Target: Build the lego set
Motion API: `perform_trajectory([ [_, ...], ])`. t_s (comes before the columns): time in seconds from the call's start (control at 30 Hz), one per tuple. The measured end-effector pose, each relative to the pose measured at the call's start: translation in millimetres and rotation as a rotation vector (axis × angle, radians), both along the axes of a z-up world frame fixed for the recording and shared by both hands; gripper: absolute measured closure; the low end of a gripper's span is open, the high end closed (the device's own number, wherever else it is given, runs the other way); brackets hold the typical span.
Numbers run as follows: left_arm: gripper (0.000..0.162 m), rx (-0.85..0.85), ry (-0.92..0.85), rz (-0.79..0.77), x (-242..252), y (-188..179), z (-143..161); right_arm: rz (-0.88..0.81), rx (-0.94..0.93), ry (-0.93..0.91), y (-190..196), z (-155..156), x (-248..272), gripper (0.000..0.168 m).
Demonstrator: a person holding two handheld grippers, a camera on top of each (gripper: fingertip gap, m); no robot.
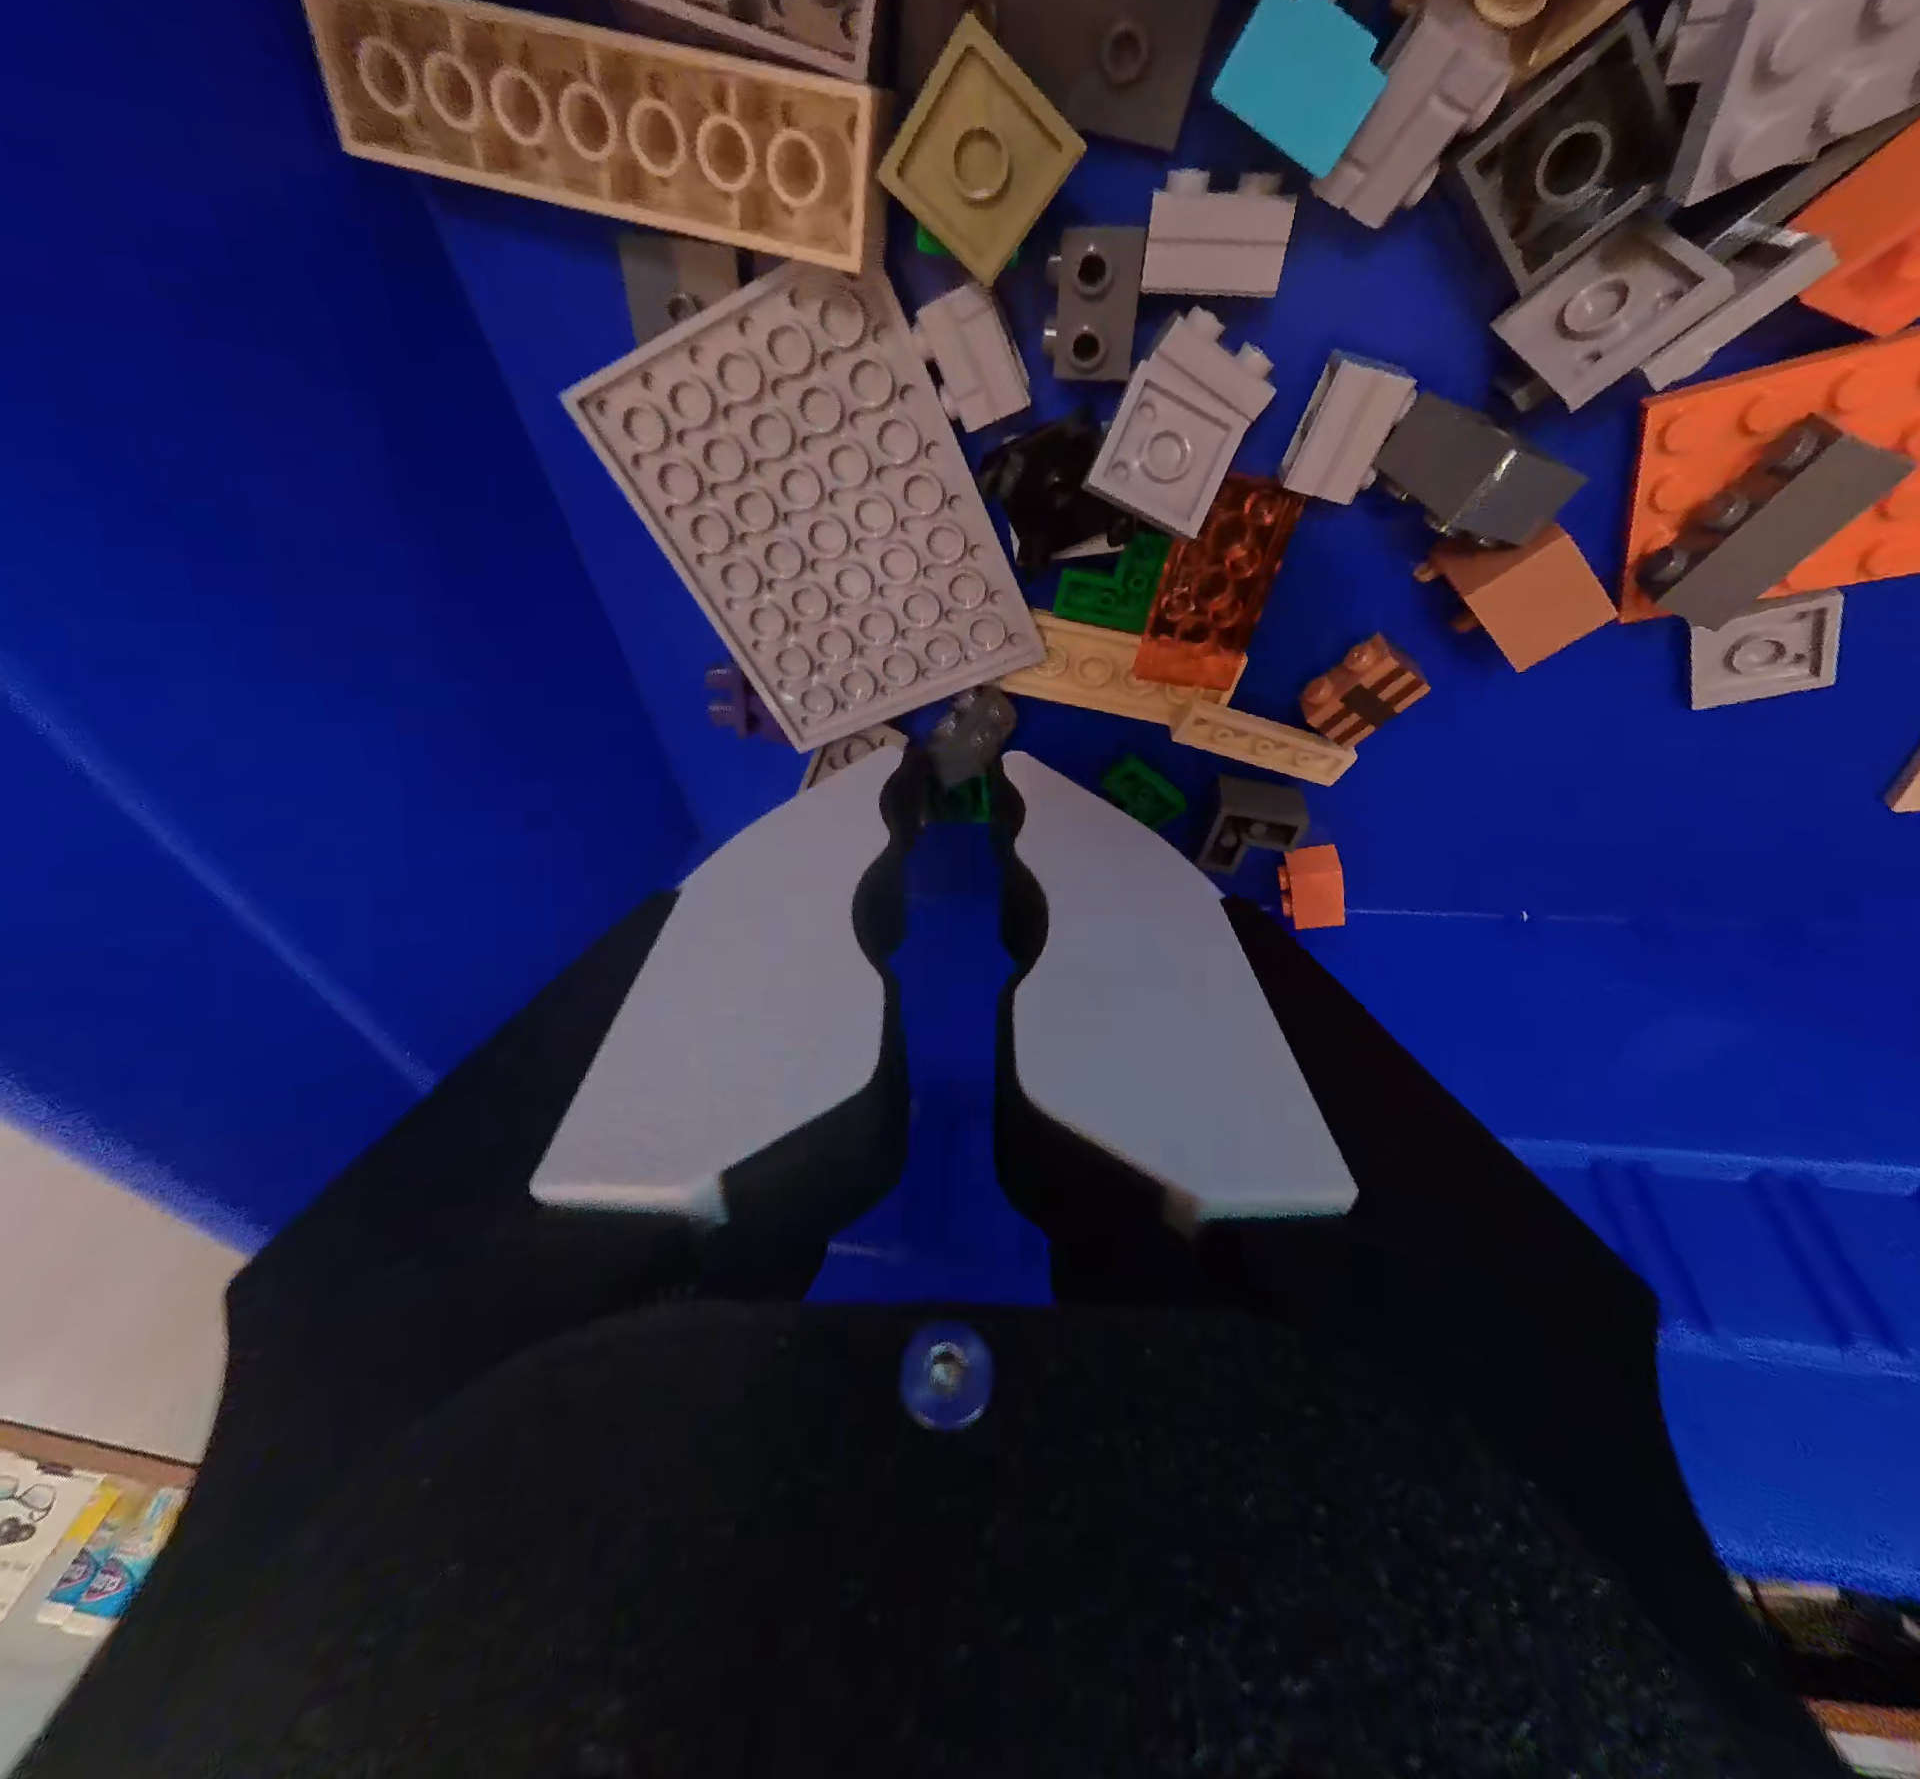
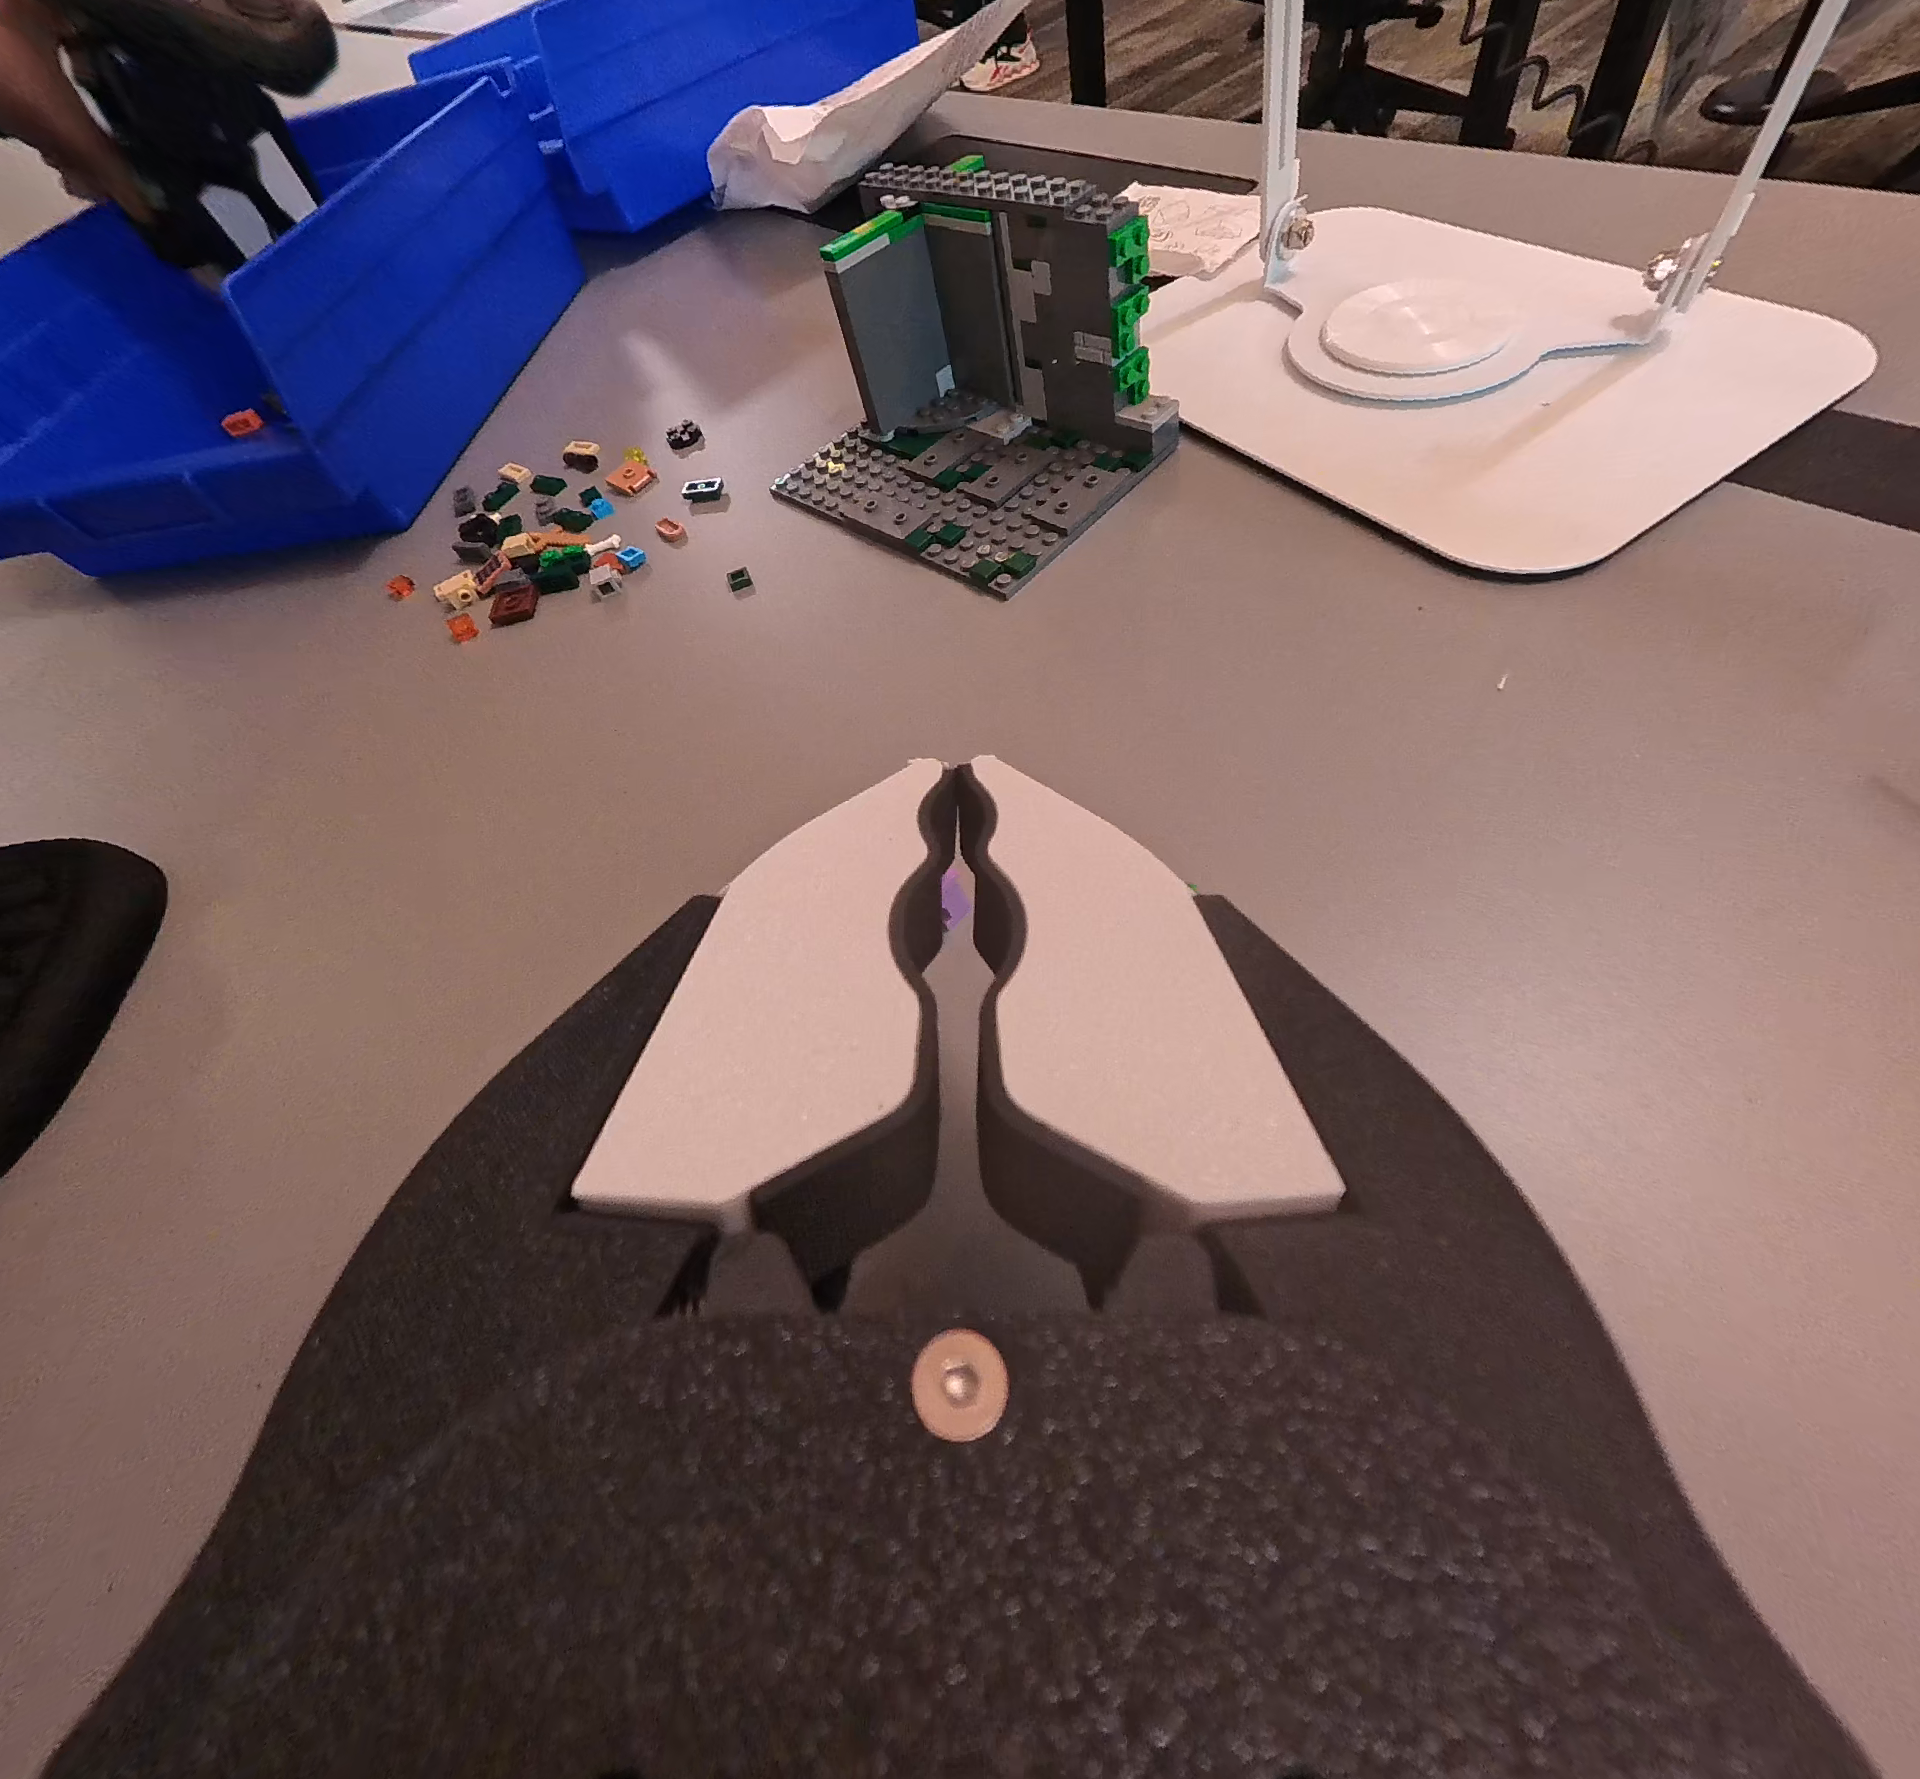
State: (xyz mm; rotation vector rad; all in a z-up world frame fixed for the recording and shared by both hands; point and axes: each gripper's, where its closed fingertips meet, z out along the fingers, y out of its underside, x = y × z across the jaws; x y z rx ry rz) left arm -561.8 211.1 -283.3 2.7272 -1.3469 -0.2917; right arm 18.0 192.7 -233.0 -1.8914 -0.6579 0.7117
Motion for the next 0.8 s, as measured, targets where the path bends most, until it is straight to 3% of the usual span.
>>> perform_trajectory([
  [0.17,0.149,0.073,-0.152,0.03,15.7,2.1,26.6,0.006,0.003,0.003,-1.1,1.4,-0.5,0.168],
  [0.37,0.149,0.149,-0.763,0.004,95.7,-11.4,85.0,0.024,0.022,0.019,-5.6,9.1,-4.0,0.168],
  [0.5,0.15,0.168,-0.995,-0.111,147.7,-32.9,114.5,0.072,0.077,0.014,-13.4,17.9,-12.7,0.168],
  [0.63,0.15,0.184,-1.041,-0.197,179.1,-45.3,123.2,0.122,0.138,-0.035,-23.2,21.9,-22.8,0.168],
  [0.8,0.15,0.21,-0.851,-0.109,154.3,-27.9,97.4,0.151,0.209,-0.119,-32.0,22.6,-28.0,0.168],
])
